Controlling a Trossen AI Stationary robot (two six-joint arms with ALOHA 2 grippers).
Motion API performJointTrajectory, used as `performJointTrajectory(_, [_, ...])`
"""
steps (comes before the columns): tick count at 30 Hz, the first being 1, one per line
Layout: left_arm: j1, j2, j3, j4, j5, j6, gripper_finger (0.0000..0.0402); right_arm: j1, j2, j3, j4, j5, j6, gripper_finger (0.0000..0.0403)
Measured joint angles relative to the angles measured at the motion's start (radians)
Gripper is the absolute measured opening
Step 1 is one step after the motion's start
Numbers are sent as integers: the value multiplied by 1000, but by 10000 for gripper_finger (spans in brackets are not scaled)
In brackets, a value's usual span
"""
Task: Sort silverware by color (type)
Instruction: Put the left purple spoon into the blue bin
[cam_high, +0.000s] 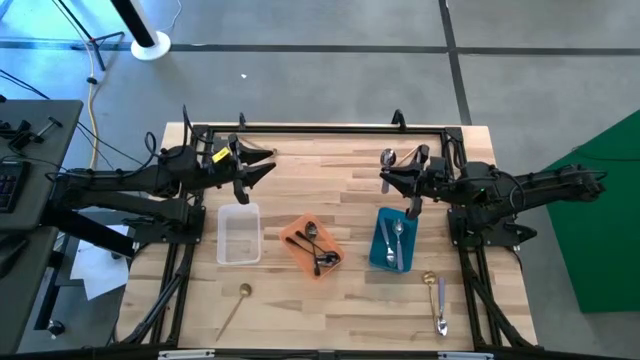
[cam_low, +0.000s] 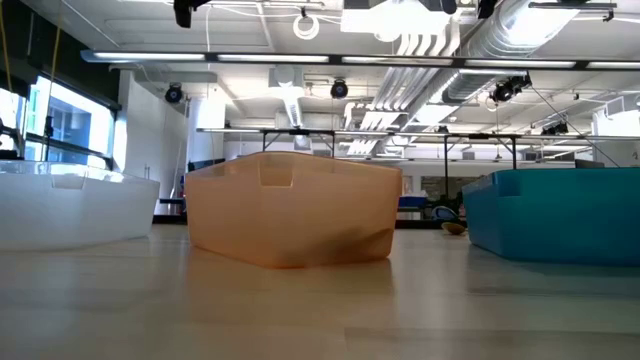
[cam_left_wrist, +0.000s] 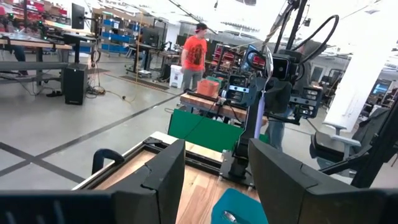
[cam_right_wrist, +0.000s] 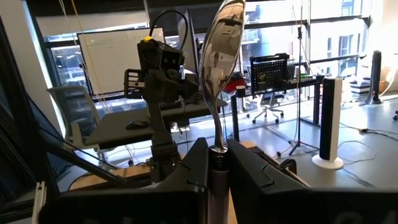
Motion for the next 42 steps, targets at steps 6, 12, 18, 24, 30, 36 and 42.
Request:
performJointTrajectory(6, [0,0,0,0,0,0,165,0,0,0,0,0,7,21])
performJointTrajectory(12, [0,0,0,0,0,1,165,0,0,0,0,0,36,21])
performJointTrajectory(18, [0,0,0,0,0,0,165,39,0,0,-100,0,179,21])
performJointTrajectory(24, [0,0,0,0,0,0,165,184,0,0,-319,-2,477,21])
performJointTrajectory(30, [0,0,1,0,0,0,165,352,42,0,-536,55,885,21])
performJointTrajectory(36, [0,0,1,0,0,0,165,421,168,0,-777,95,1367,21])
performJointTrajectory(42, [0,0,1,0,-1,1,165,416,295,0,-945,79,1697,21])
